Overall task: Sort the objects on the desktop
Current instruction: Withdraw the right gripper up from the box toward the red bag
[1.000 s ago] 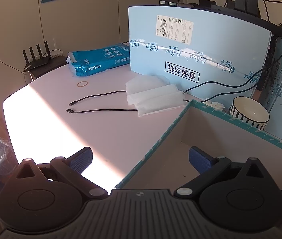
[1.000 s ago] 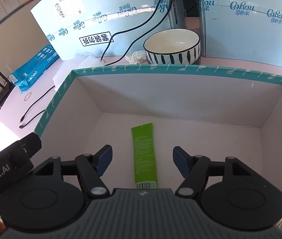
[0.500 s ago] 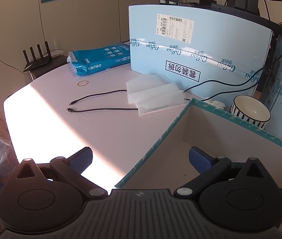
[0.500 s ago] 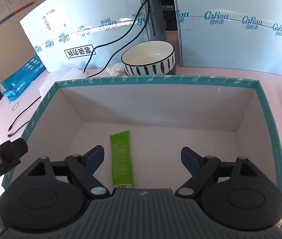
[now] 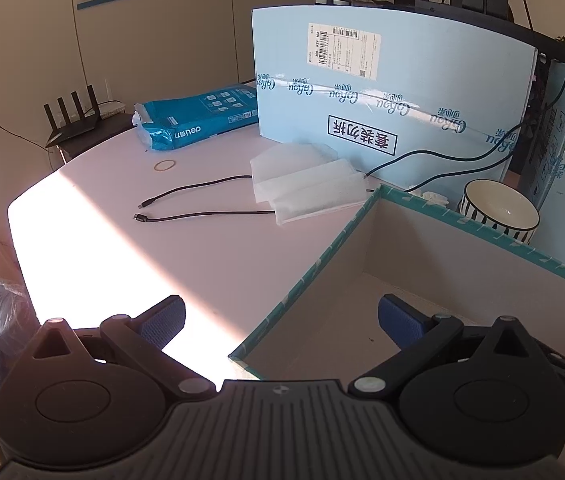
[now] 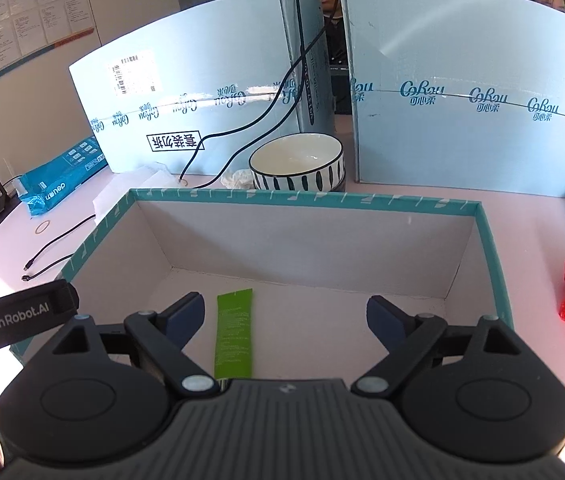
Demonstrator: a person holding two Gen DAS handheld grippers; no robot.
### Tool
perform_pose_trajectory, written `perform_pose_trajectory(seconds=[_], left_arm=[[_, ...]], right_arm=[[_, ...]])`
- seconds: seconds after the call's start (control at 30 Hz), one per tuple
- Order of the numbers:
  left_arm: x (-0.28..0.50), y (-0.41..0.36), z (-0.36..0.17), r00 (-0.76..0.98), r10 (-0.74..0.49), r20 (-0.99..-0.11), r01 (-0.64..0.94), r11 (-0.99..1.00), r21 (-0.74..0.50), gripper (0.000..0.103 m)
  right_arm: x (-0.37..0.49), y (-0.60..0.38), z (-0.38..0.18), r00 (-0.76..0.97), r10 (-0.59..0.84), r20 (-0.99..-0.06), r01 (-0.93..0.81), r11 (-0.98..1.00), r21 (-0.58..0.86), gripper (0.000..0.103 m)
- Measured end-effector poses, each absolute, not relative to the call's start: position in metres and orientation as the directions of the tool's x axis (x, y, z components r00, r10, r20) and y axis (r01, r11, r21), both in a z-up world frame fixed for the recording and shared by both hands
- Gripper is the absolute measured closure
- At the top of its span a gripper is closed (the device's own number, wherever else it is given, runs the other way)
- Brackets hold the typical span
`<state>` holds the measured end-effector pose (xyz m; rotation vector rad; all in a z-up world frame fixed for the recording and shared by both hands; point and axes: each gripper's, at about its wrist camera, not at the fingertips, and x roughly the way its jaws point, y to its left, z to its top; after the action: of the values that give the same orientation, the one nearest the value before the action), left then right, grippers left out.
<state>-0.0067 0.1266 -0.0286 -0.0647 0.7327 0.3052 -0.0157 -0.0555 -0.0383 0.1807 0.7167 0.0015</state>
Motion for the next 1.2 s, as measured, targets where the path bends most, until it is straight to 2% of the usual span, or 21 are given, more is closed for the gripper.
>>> perform_pose_trajectory(seconds=[0.37, 1.2], left_arm=[[-0.015, 0.110, -0.025, 0.727, 0.231, -0.646, -0.257, 0.965, 0.056, 0.000], [-0.022, 0.082, -0.021, 0.748, 0.196, -0.634, -0.196, 0.978, 0.071, 0.000]], right_arm=[[-0.044, -0.062, -0.023, 0.835, 0.021, -0.549, 0.064, 0.989, 0.134, 0.006], [-0.087, -0.106, -0.012, 0.897, -0.065, -0.438, 0.148, 0.976, 0.158, 0.000]])
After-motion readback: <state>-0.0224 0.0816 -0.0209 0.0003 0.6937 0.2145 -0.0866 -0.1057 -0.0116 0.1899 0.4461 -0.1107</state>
